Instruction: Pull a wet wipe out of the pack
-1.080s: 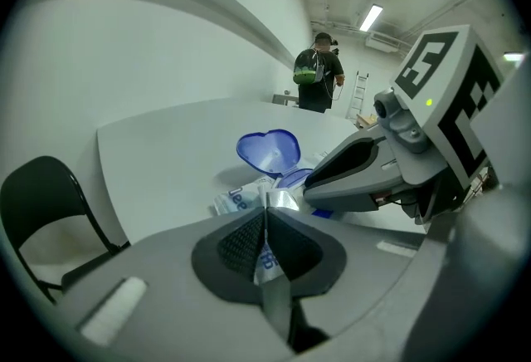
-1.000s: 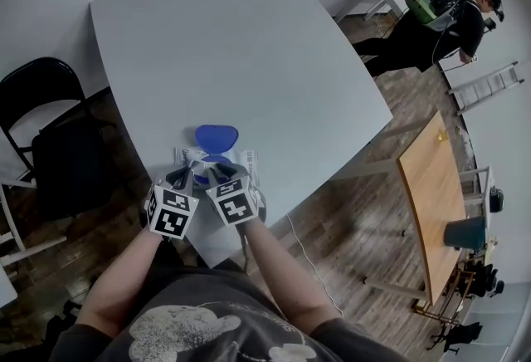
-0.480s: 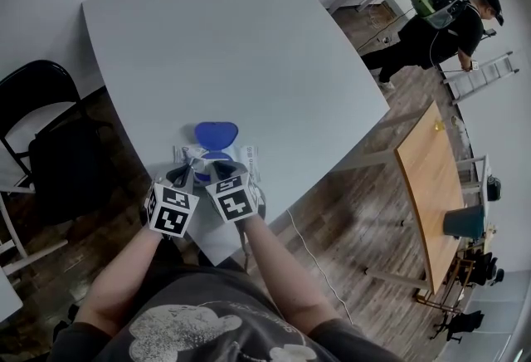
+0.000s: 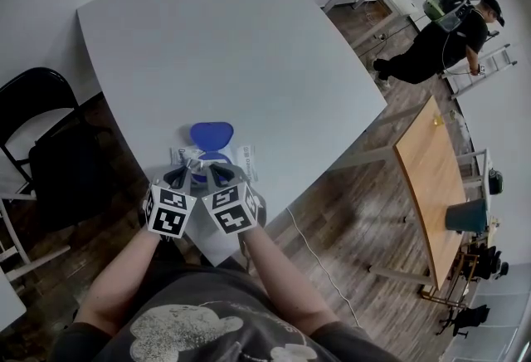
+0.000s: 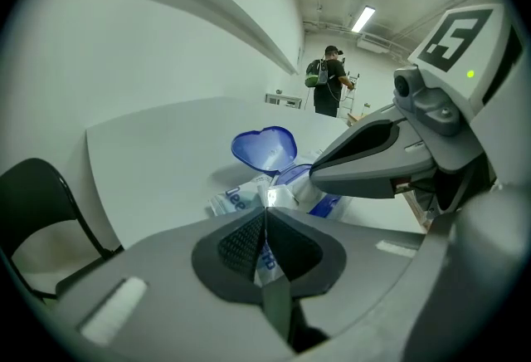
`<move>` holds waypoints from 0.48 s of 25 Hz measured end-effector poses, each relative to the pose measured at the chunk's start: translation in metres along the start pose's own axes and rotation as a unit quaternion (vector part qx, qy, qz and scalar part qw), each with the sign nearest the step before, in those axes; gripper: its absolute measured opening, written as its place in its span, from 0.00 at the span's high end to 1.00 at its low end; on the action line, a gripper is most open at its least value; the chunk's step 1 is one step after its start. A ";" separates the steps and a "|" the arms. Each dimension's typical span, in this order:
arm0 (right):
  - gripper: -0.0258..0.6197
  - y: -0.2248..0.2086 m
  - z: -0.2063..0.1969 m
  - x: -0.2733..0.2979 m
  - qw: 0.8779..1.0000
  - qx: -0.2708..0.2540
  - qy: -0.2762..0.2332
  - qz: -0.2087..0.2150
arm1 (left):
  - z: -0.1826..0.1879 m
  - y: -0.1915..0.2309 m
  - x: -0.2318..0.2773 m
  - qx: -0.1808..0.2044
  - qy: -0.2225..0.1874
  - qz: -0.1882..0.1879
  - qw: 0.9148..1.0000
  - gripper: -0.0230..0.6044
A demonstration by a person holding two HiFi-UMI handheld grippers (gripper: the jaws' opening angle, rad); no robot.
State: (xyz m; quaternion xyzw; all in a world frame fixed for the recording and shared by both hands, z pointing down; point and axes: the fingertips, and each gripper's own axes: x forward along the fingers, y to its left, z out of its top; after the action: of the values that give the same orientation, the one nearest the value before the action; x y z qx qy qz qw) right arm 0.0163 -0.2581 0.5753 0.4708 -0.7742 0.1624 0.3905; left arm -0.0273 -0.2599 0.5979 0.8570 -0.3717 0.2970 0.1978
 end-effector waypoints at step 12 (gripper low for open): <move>0.97 -0.013 0.039 -0.052 0.996 0.036 -0.082 -0.013 | -0.001 0.003 0.002 0.001 0.003 0.002 1.000 0.92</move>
State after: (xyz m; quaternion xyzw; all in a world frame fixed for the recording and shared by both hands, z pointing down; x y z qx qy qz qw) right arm 0.0227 -0.2571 0.5097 0.5064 -0.7912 0.1459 0.3103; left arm -0.0288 -0.2620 0.6001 0.8556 -0.3726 0.3005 0.1971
